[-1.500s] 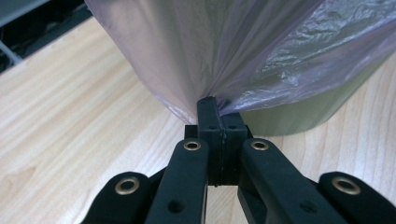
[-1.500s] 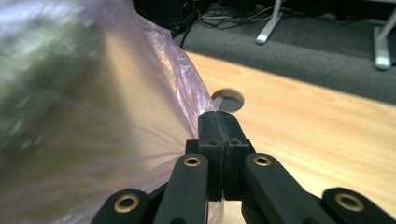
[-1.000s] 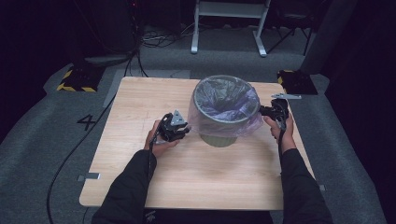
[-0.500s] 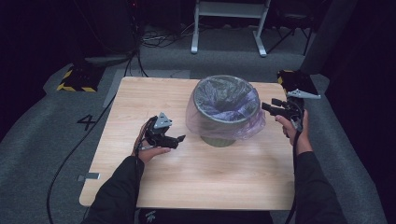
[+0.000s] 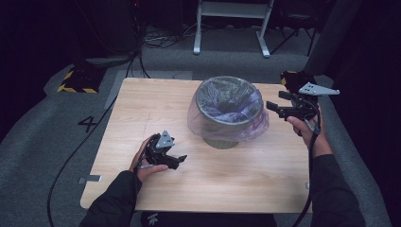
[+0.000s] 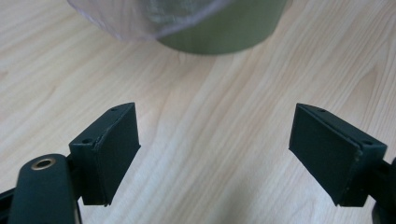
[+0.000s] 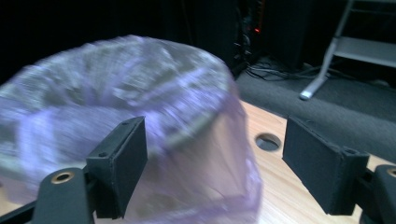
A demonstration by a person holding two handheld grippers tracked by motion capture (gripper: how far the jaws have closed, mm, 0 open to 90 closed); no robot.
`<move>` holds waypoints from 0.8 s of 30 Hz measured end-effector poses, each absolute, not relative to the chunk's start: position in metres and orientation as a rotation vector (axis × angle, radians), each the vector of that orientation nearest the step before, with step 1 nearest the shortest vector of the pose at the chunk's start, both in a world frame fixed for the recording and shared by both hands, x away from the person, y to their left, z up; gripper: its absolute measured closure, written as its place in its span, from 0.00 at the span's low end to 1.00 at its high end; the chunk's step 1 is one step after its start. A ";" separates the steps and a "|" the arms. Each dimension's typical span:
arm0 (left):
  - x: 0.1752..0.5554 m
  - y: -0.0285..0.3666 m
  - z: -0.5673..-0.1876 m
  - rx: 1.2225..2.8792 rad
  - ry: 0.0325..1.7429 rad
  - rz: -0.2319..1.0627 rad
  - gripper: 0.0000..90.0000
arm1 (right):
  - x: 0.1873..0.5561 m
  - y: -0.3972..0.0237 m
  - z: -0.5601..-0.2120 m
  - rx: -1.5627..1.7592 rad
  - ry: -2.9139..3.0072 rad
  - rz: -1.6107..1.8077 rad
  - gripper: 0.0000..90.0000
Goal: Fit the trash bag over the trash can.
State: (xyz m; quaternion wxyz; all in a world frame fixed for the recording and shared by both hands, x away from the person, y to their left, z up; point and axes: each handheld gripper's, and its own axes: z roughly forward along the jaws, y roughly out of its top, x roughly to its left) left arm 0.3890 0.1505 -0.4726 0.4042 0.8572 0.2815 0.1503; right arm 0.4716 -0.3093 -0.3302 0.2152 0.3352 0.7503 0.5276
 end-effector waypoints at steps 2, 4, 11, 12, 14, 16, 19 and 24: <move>0.386 0.150 -0.478 2.172 0.717 0.375 0.17 | 0.470 -0.301 -0.323 0.895 2.091 1.471 0.24; 0.383 0.150 -0.483 2.188 0.718 0.368 0.17 | 0.470 -0.289 -0.315 0.853 2.107 1.463 0.24; 0.373 0.147 -0.498 2.255 0.718 0.349 0.17 | 0.480 -0.242 -0.299 0.751 2.208 1.404 0.30; 0.371 0.148 -0.499 2.262 0.714 0.347 0.17 | 0.482 -0.237 -0.299 0.741 2.223 1.377 0.31; 0.369 0.148 -0.501 2.268 0.714 0.348 0.17 | 0.488 -0.225 -0.299 0.739 2.251 1.352 0.32; 0.367 0.149 -0.501 2.270 0.710 0.351 0.17 | 0.493 -0.216 -0.299 0.734 2.271 1.350 0.33; 0.366 0.151 -0.502 2.261 0.724 0.343 0.17 | 0.499 -0.206 -0.302 0.741 2.307 1.323 0.34; 0.366 0.154 -0.503 2.249 0.733 0.323 0.17 | 0.503 -0.196 -0.308 0.731 2.366 1.265 0.34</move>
